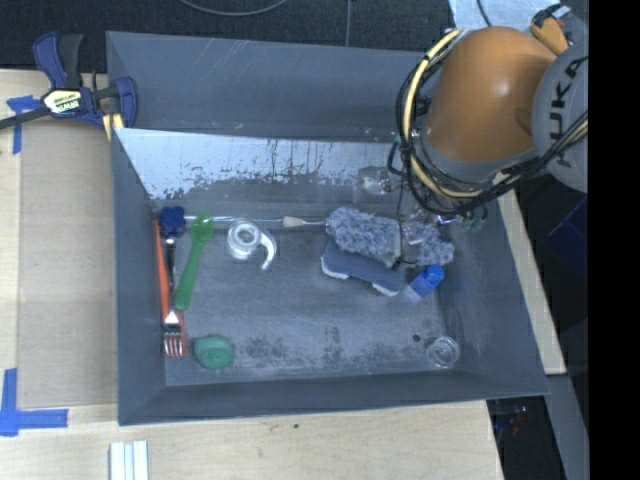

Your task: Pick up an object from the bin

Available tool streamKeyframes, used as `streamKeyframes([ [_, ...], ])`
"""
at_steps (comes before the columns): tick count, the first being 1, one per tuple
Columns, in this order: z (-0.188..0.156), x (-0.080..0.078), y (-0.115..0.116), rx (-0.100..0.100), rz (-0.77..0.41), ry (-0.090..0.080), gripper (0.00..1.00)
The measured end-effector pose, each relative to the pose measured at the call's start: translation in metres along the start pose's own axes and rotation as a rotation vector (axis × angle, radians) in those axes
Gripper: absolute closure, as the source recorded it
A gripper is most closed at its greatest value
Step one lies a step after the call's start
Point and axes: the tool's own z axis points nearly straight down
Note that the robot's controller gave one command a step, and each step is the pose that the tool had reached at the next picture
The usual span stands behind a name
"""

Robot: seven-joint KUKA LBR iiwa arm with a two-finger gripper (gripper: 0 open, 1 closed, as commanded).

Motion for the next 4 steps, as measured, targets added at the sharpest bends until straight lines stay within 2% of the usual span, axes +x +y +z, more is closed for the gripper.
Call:
streamKeyframes([
  [1,-0.036,-0.016,0.006,-0.001,0.435,-0.014,0.00],
  [2,-0.005,-0.009,0.013,0.000,0.092,-0.003,0.00],
  [3,-0.004,0.015,0.013,0.000,0.126,-0.013,0.00],
  [4,-0.092,-0.006,0.019,0.002,-0.135,-0.016,0.00],
])
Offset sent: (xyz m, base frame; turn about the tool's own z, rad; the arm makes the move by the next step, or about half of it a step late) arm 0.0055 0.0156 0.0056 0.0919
